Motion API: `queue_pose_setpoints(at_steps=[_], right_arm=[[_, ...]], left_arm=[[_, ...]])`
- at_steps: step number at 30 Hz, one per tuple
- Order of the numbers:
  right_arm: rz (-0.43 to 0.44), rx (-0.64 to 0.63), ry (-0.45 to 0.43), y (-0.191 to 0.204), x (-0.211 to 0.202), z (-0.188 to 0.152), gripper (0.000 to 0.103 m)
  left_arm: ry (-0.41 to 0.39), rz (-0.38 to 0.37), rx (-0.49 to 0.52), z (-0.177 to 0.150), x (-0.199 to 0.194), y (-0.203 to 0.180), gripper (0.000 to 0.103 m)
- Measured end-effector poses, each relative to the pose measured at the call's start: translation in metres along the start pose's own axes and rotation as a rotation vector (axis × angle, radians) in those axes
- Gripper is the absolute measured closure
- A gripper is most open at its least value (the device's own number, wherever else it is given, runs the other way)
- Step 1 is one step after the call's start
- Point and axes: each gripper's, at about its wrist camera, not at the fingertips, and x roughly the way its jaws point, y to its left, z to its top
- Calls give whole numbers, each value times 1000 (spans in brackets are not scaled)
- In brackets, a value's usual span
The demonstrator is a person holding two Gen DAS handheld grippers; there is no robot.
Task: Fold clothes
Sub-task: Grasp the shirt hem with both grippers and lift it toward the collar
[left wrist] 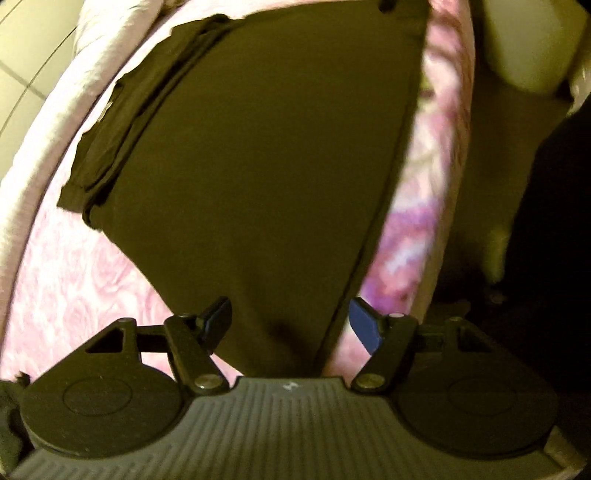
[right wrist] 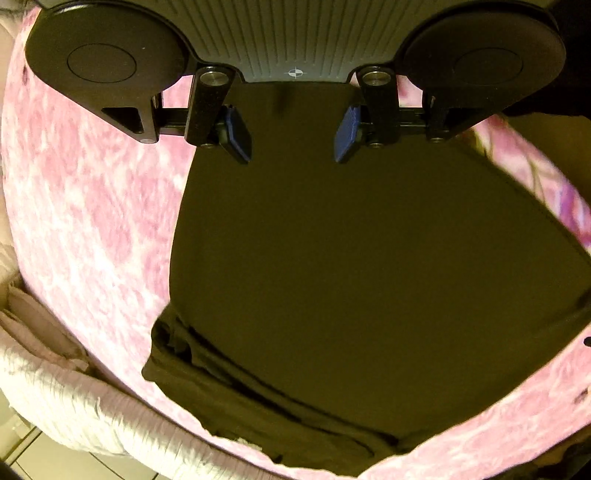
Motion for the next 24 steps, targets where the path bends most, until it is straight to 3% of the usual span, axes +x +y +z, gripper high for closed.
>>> queue_pose_setpoints(at_steps=[4, 7, 10, 11, 14, 15, 16, 18, 24], right_arm=[[10, -46, -15, 1, 1, -17, 49], [17, -120, -42, 4, 1, -32, 49], [17, -208, -65, 10, 0, -49, 49], [16, -231, -73, 11, 1, -56, 49], [4, -308, -101, 16, 5, -72, 49], [-3, -344, -114, 18, 8, -77, 49], [-11, -380, -128, 20, 10, -82, 49], [-27, -451, -154, 24, 16, -92, 49], [-58, -684, -285, 45, 34, -119, 49]], left_arm=[[40, 95, 138, -2, 20, -26, 39], [19, 146, 233, -6, 28, -37, 37], [20, 164, 262, -8, 29, -41, 41], [26, 160, 252, -8, 28, -40, 45], [45, 142, 197, -6, 25, -39, 76], [46, 149, 177, -5, 24, -39, 92], [48, 156, 158, -4, 22, -39, 98], [50, 164, 103, -1, 20, -36, 98], [51, 138, -186, 11, 12, 3, 98]])
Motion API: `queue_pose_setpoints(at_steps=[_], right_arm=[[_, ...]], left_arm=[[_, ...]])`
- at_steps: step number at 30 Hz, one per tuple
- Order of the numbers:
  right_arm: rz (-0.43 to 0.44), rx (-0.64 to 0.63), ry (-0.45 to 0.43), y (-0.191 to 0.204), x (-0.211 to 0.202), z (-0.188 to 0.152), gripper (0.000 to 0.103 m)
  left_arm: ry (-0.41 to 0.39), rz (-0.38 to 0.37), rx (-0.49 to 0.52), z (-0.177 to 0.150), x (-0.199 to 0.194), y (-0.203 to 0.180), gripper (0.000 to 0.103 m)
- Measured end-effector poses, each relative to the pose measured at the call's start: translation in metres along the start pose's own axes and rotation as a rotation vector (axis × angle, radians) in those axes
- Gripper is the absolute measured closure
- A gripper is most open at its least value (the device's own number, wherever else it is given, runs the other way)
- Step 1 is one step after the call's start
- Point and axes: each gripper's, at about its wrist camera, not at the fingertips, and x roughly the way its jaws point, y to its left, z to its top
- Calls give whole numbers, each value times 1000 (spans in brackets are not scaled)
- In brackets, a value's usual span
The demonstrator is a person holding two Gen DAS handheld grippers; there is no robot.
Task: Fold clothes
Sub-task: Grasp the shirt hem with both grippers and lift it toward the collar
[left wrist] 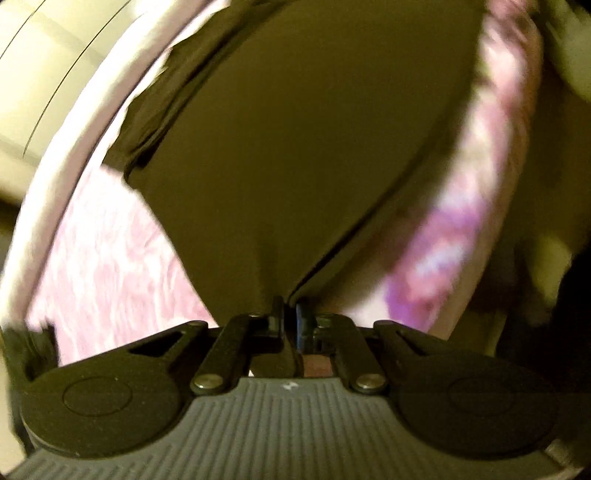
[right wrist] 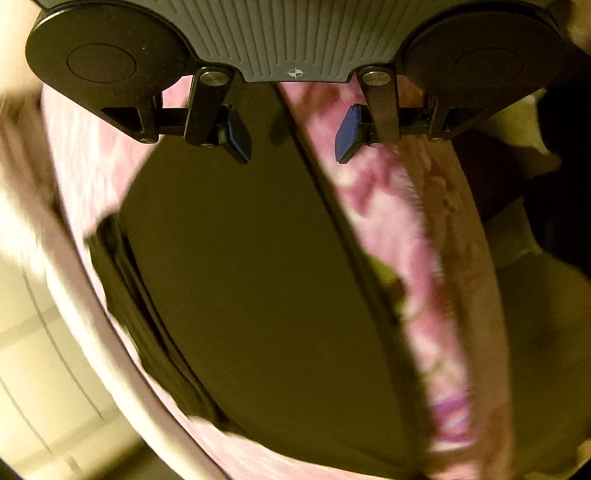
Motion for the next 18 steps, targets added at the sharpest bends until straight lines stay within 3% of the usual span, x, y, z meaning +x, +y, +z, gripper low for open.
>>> queue_pose_setpoints(at_steps=[2, 5, 9, 11, 14, 18], right_arm=[[-25, -65, -42, 9, 5, -3, 49], [-66, -55, -71, 6, 8, -14, 49], [-188, -128, -38, 4, 15, -34, 52], [-222, -141, 19, -8, 25, -42, 77], [-200, -120, 68, -33, 31, -50, 101], [-130, -80, 55, -61, 9, -44, 101]], left_arm=[[0, 8, -22, 5, -1, 7, 98], [-5, 21, -13, 12, -2, 14, 98], [0, 44, 59, 17, -2, 11, 98], [-8, 54, 114, 18, -4, 9, 98], [-22, 48, 165, 20, -16, 9, 99], [-53, -18, 258, 20, -37, 14, 100]])
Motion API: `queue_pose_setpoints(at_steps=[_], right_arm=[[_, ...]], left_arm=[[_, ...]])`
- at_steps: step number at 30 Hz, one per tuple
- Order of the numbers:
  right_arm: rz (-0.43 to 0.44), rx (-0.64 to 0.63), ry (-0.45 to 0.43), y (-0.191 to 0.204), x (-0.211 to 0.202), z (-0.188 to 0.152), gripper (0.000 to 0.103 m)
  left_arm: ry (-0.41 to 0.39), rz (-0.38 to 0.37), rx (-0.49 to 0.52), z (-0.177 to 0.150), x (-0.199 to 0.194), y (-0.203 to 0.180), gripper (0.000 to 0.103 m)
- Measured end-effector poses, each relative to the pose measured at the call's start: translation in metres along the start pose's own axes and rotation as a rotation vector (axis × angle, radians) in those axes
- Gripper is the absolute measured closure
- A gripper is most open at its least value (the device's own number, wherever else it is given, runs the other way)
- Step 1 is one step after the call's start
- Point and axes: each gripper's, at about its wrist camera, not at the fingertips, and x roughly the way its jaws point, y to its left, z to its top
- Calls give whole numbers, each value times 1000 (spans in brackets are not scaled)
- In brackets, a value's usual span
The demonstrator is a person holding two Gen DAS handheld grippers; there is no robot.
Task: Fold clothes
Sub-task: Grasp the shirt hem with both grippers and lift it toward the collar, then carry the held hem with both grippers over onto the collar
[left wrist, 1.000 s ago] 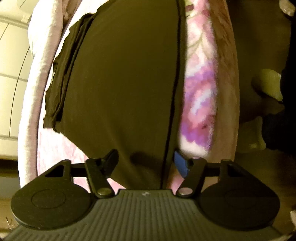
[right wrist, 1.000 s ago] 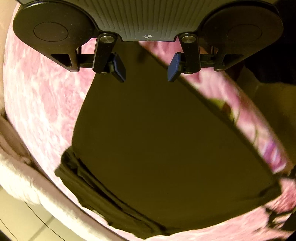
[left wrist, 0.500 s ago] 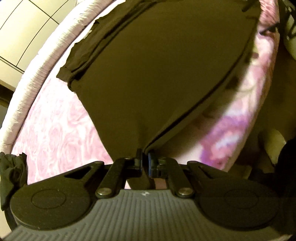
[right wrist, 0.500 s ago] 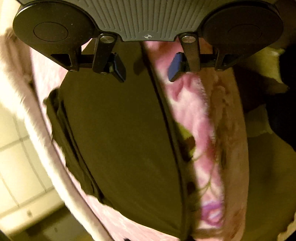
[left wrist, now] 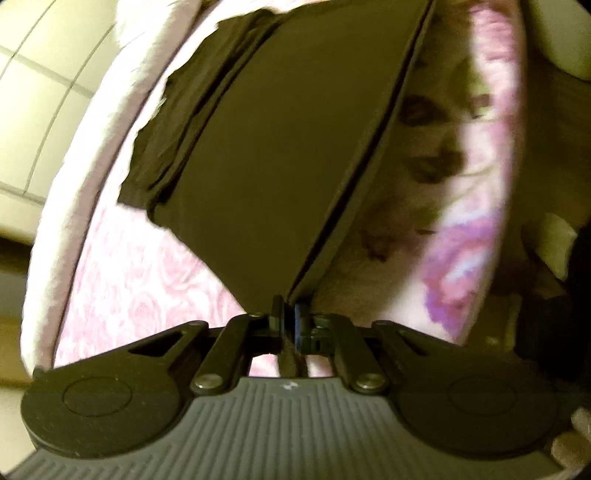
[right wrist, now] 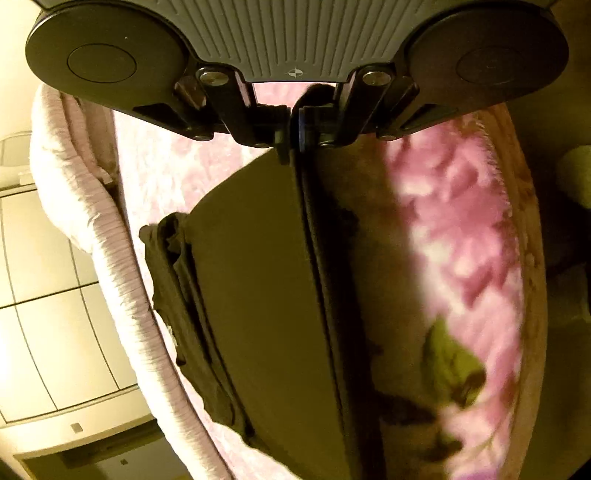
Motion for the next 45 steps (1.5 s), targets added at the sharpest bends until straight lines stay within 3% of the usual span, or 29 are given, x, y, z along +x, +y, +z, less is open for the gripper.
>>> queue_pose_setpoints(at_steps=[5, 16, 19, 22, 26, 31, 35, 40, 45], right_arm=[[111, 63, 9, -6, -55, 10, 102], [229, 110, 42, -9, -169, -8, 102], [219, 120, 23, -31, -183, -7, 102], [174, 117, -18, -68, -183, 2, 102], [85, 105, -56, -140, -156, 25, 102], [27, 107, -50, -232, -91, 66, 102], [50, 148, 8, -284, -32, 92, 102], [108, 170, 80, -316, 41, 107, 102], [179, 184, 120, -345, 105, 114, 102]], left_arm=[[-30, -61, 77, -6, -35, -8, 102], [0, -238, 3, 4, -133, -36, 102], [-6, -195, -22, 24, -143, -13, 103], [-45, -100, -62, 73, -137, 37, 103], [-117, -2, -101, 177, -115, 110, 103], [-183, 9, -126, 255, -59, 189, 103], [-201, -43, -131, 300, 1, 234, 103], [-191, -115, -117, 346, 63, 267, 103], [-152, -151, -129, 362, 128, 297, 103]])
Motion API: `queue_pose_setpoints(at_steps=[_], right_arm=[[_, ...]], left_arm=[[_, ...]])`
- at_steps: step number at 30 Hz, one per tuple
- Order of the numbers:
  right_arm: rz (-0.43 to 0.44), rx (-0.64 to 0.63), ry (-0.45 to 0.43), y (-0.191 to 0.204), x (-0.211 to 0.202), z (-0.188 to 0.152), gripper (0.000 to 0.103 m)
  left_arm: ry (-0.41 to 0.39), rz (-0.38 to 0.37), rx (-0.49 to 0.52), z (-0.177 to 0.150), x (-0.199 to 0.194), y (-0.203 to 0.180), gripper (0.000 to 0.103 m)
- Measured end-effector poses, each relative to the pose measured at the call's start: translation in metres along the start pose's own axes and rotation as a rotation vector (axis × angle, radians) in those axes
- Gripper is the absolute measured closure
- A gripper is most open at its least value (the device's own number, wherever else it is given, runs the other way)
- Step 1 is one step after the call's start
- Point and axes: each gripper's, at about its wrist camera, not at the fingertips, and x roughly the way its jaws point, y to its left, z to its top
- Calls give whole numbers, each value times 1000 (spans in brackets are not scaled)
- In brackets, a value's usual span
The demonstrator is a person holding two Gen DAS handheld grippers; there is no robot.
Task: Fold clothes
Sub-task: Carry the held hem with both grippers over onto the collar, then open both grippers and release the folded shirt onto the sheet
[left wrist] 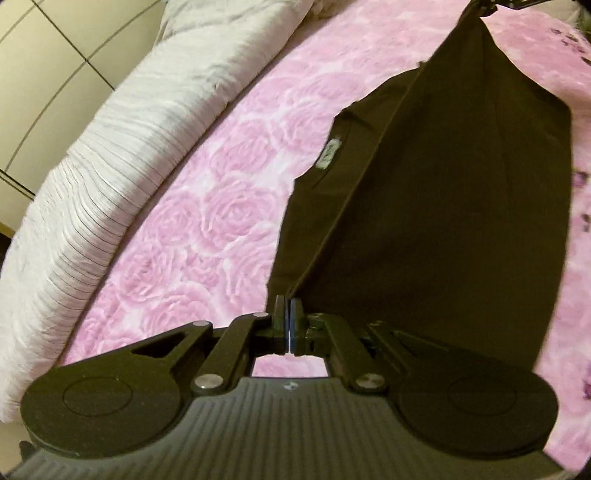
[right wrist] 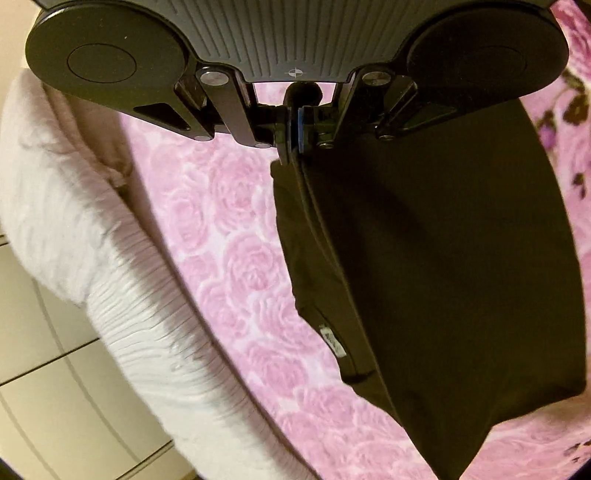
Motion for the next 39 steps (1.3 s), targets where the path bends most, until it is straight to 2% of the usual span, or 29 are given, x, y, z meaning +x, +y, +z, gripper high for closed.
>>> queue_pose_setpoints(at_steps=[7, 13, 22, 26, 29, 33, 34, 36, 37, 39], right_arm=[[86, 30, -8, -41, 62, 16, 102], [104, 75, -32, -73, 96, 23, 102], [186, 183, 46, -84, 177, 26, 102], [176, 318, -6, -96, 178, 23, 101], [171, 339, -16, -102, 176, 25, 102], [181, 334, 16, -99, 193, 29, 101], [180, 337, 25, -97, 196, 30, 100], [152, 360, 39, -97, 201, 29, 90], [131, 385, 39, -98, 199, 28, 80], [91, 441, 34, -101, 192, 25, 74]], left_arm=[[52, 0, -24, 15, 47, 34, 103], [70, 25, -70, 26, 77, 57, 103], [154, 19, -78, 20, 150, 51, 103], [137, 41, -101, 20, 153, 57, 103], [125, 54, -121, 21, 152, 63, 103], [158, 63, -132, 21, 165, 60, 103], [173, 79, -147, 20, 169, 60, 101], [181, 104, -196, 16, 170, 66, 96], [177, 116, -222, 13, 167, 70, 91], [161, 139, -272, 6, 157, 79, 87]])
